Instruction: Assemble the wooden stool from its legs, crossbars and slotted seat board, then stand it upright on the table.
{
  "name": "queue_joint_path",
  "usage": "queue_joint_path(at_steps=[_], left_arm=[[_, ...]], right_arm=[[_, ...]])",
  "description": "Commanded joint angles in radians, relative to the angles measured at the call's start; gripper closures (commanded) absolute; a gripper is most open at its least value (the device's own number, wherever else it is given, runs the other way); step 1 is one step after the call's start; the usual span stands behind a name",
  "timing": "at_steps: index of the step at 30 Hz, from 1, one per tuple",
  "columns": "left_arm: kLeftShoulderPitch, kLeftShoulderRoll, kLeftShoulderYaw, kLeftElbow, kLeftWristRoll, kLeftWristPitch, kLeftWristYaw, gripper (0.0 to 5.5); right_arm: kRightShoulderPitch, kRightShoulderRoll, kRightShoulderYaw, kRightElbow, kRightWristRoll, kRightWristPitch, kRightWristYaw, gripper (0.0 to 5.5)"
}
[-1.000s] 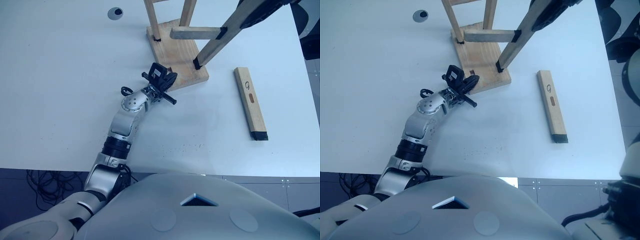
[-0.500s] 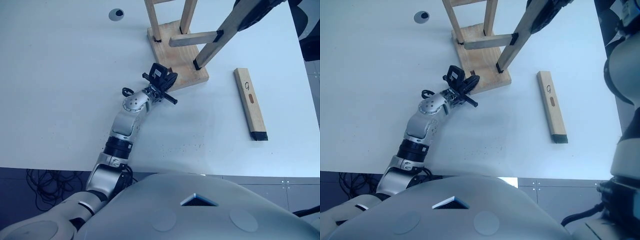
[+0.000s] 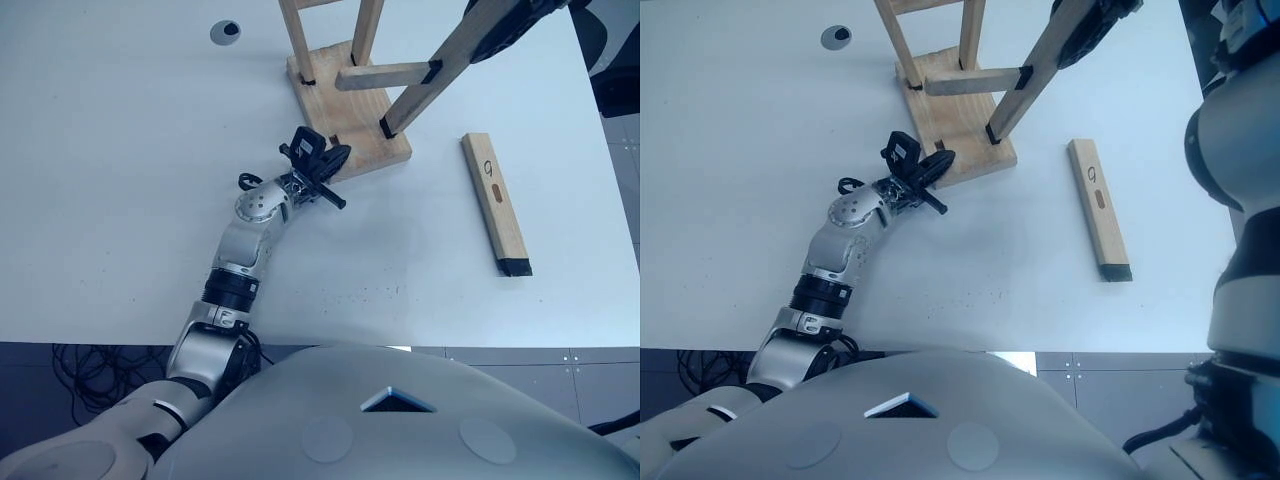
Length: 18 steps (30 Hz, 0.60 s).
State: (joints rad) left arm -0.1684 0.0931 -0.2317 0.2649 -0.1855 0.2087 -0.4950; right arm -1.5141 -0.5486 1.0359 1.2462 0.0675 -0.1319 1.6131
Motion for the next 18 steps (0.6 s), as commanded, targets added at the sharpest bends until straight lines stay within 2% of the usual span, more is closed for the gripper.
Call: queue_joint_path(at_steps=[1,8,15,16,18], left_arm=[[0.124,0.020,-0.057,0.101,0.054,0.120,0.006,5.50],[0.148,0.009,-0.068,0.092,0.053,0.118,0.012,5.50],[0.136,0.029,-0.054,0.115,0.047,0.102,-0.001,5.50],[0.131,0.031,-0.052,0.131,0.048,0.092,-0.006,5.50],[0.126,0.032,-0.049,0.169,0.054,0.065,-0.013,5.50]], right_arm=[[0.142,0.135,0.015,0.050,-0.090,0.017,0.001,3.44],[0.132,0.192,-0.147,0.074,-0.182,-0.008,-0.028,3.44],[0.095,0.188,-0.178,0.034,-0.151,-0.047,0.001,3.44],[0.085,0.173,-0.181,0.036,-0.157,-0.055,0.001,3.06],[0.063,0.146,-0.195,0.040,-0.163,-0.064,0.001,2.78]])
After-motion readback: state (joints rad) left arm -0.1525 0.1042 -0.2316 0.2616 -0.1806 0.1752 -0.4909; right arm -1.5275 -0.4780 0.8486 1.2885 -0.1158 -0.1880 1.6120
